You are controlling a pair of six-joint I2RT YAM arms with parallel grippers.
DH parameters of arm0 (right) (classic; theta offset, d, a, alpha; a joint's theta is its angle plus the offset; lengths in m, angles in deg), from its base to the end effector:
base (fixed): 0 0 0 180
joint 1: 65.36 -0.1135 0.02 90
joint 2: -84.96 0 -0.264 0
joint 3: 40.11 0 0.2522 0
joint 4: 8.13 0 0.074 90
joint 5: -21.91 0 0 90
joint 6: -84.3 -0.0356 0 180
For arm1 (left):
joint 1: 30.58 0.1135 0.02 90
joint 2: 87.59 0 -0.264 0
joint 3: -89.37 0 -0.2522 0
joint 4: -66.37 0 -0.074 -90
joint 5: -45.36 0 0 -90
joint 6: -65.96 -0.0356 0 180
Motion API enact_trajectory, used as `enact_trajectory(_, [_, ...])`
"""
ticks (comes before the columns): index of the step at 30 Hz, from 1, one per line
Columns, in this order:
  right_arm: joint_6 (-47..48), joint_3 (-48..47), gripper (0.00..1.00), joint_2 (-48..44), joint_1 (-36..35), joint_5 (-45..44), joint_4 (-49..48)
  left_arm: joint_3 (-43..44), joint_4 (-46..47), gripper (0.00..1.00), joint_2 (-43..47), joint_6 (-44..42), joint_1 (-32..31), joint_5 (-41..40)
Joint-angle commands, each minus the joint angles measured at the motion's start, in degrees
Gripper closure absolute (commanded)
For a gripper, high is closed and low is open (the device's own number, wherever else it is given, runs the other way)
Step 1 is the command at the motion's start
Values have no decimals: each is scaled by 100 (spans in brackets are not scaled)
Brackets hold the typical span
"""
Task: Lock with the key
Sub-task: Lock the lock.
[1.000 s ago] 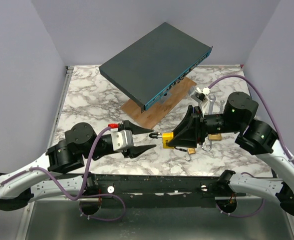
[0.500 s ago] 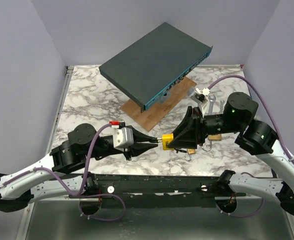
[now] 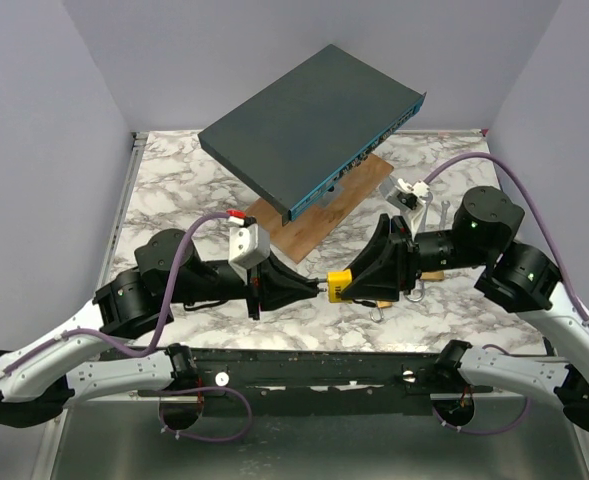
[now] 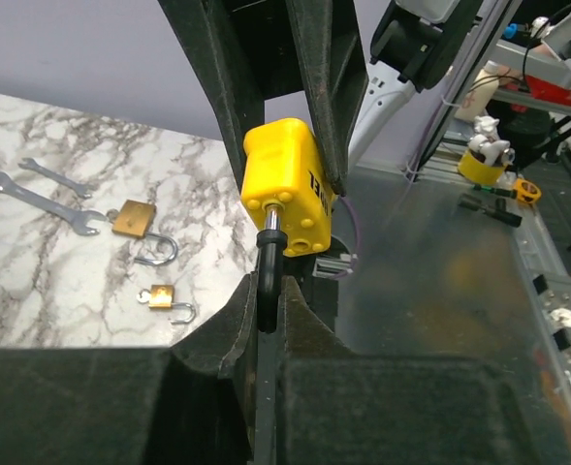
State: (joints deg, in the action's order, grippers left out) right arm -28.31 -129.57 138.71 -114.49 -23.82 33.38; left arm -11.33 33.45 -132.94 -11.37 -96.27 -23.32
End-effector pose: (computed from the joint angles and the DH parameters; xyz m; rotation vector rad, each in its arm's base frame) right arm 0.0909 0.1430 0.4636 -1.0506 1.5908 1.5372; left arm 0.0503 -0.1428 0.4441 1.0465 1.3709 -1.3367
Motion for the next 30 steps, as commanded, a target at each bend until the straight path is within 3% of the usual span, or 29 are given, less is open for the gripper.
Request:
enact_trajectory(1, [283,2,99,-88,17,-383,-310,538,-282,100,-190,829,116,480])
enact_trajectory(13, [446,249,99,-111,17,-654,-724,901,-388,100,-464,2188,600,807])
enact_trajectory(30, [58,495,99,-45,18,-560,-1505,678,68,100,-554,2600,821,900])
